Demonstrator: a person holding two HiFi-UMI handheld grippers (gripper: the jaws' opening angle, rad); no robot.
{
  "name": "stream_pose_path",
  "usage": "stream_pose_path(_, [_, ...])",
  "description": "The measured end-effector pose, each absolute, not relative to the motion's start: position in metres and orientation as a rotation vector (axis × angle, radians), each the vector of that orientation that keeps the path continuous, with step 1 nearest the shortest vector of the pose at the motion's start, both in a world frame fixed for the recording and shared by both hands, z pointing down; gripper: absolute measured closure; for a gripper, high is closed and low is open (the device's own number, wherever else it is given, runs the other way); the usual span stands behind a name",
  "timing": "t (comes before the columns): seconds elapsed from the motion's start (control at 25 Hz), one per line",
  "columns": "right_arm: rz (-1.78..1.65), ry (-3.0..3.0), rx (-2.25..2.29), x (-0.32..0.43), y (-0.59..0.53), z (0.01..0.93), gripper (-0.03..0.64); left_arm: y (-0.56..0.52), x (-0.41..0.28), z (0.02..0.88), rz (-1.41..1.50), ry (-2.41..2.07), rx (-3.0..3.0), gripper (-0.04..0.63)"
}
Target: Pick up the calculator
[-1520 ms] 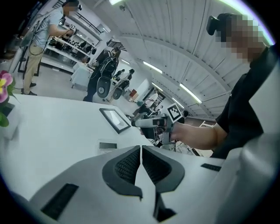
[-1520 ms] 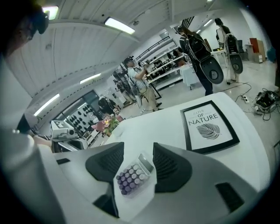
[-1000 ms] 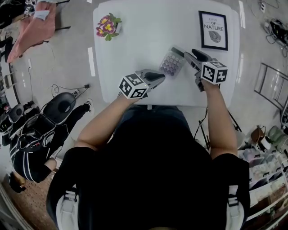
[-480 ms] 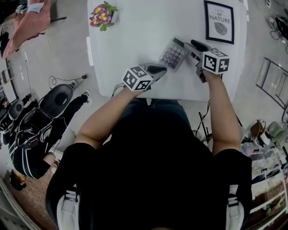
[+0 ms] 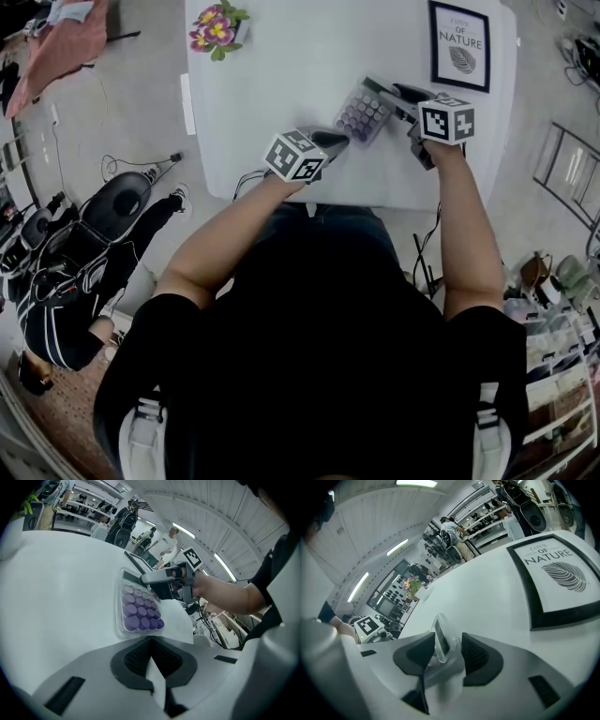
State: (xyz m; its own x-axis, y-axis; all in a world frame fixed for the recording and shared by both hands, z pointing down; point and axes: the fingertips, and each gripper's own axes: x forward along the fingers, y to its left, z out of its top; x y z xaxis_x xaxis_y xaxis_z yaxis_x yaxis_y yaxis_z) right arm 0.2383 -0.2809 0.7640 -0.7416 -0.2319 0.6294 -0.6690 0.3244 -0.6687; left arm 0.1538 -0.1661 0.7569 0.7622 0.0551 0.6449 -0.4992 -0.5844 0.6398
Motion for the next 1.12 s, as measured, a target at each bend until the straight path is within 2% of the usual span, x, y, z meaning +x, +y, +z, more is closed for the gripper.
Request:
stream_pose_path(0.32, [1.794,-2.091,0.676,0.216,-0.276,0.763,0.472,-0.165,0.153,0.761,0.816,-0.3,2.034,0.577])
stream_pose_path(1.12, [1.906,-2.155,0.806,0.218,-0.272,0.737,0.502,-0.158,0.155,0.751,0.802,-0.24,2.076,0.577])
